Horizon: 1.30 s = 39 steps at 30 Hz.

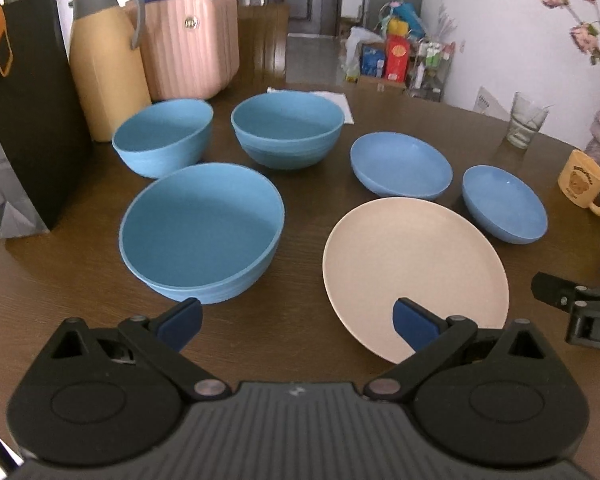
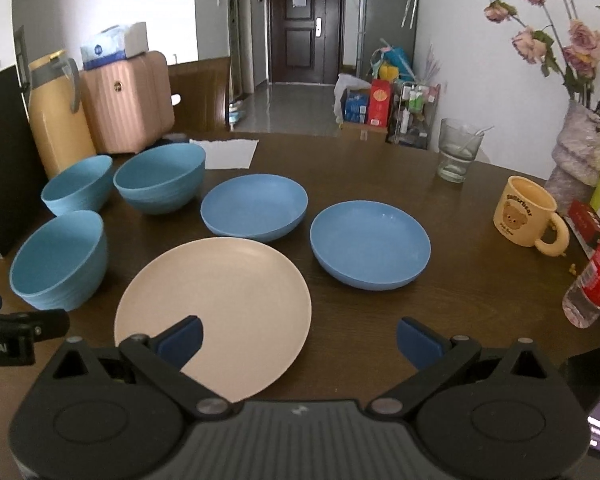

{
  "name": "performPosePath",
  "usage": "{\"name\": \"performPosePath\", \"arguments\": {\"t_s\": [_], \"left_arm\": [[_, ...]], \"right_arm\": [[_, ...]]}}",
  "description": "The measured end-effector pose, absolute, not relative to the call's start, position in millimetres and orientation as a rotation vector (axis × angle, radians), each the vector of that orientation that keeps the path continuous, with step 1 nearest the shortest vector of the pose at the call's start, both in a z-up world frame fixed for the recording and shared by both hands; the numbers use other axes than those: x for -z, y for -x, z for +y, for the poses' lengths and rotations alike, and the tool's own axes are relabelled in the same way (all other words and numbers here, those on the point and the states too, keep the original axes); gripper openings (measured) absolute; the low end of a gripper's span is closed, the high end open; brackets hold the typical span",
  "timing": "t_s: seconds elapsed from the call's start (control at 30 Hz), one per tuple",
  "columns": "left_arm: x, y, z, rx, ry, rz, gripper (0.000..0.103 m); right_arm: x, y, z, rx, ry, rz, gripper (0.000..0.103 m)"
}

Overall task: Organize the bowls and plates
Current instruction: 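Move the left tool toward the cream plate rim while the right tool approaches it too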

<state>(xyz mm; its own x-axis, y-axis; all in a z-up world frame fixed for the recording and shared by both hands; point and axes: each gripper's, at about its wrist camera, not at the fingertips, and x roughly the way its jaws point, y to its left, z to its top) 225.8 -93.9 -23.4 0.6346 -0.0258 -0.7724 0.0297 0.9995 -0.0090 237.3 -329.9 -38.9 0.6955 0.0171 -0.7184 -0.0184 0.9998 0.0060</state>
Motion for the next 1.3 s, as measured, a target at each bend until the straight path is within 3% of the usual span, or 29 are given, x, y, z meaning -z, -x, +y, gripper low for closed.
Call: {"name": "performPosePath", "arguments": {"t_s": [0.33,0.5,0.63,0.67,0.87,1.03,1.3], "left_arm": [[33.9,-261.8,-99.5,0.009,0.081,1.0,0.103],[40.1,-273.9,-108.7,0.004,0.098,1.045,0.101],[48.7,-285.4,-113.1,-0.005,0.115,1.083,0.085],[52.0,-288.2,-113.9,-0.005,0.122,1.099,0.078],[68.4,-301.9,-118.5,-0.02,0.147,1.161,0.053],[75.3,-308.4,-119.7,-0.021,0.153,1.179,0.047],[79.1,-317.7,-116.0,-0.031,0.162,1.192,0.038]], "right_arm": [[51.0,-276.8,-337.3,-0.064,0.001,0.87,0.103],[59.3,-290.4,-338.9,-0.098,-0.011,0.901,0.097],[67.4,-300.5,-344.5,-0.114,-0.026,0.929,0.092],[69.6,-303.6,-345.7,-0.117,-0.029,0.936,0.089],[80.6,-316.8,-353.4,-0.136,-0.045,0.971,0.07],[88.1,-326.0,-357.0,-0.156,-0.035,0.989,0.065],[98.0,-342.8,-360.6,-0.182,-0.048,1.021,0.043]]}}
